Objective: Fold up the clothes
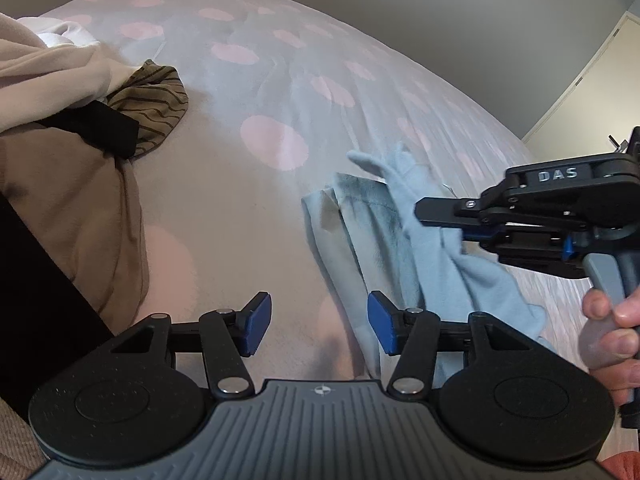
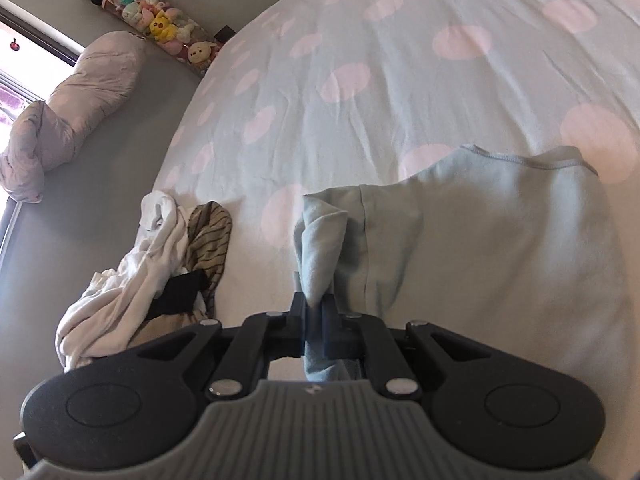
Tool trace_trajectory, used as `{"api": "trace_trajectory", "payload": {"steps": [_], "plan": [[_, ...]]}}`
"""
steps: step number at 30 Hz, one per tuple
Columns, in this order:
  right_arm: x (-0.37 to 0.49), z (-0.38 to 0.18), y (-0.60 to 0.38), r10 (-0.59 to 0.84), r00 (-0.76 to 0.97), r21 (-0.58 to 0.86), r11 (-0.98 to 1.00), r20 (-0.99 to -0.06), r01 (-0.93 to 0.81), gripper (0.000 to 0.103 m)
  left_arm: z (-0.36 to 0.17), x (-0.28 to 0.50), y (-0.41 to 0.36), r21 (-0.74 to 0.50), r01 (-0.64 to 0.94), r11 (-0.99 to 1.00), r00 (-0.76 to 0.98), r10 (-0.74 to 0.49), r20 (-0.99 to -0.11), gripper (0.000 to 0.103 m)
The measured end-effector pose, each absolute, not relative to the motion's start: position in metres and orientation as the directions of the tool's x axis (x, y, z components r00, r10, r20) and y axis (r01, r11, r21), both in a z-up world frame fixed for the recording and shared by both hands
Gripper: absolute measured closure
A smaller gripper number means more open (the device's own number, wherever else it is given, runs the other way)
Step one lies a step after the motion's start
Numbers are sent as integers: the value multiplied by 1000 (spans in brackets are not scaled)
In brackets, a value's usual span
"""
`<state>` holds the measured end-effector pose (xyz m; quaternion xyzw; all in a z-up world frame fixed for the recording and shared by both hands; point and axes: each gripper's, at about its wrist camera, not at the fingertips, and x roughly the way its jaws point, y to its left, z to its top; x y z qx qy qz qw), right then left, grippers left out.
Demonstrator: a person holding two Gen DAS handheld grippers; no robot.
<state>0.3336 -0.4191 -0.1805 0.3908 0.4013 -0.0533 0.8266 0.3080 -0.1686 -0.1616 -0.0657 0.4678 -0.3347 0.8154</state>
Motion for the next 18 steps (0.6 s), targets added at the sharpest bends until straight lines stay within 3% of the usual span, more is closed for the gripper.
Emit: {"api": "trace_trajectory", "payload": {"steps": [7, 10, 16, 18], "plan": [[346, -205, -407, 232, 628, 569, 712, -743, 411, 94, -166, 313, -169, -418, 483, 769, 332, -603, -726, 52], [347, -205, -403, 246, 614, 558, 733, -750, 389, 88, -166, 311, -170, -415, 485, 770, 331, -601, -728, 52], [330, -184, -398, 230, 636, 523, 790, -737, 320, 85, -154, 307, -163, -405, 481, 778, 357, -595, -720, 52], [314, -173, -399, 211, 658, 508, 808, -723, 299, 79, -149, 305, -158, -413, 475, 777, 370, -603, -707, 52]]}}
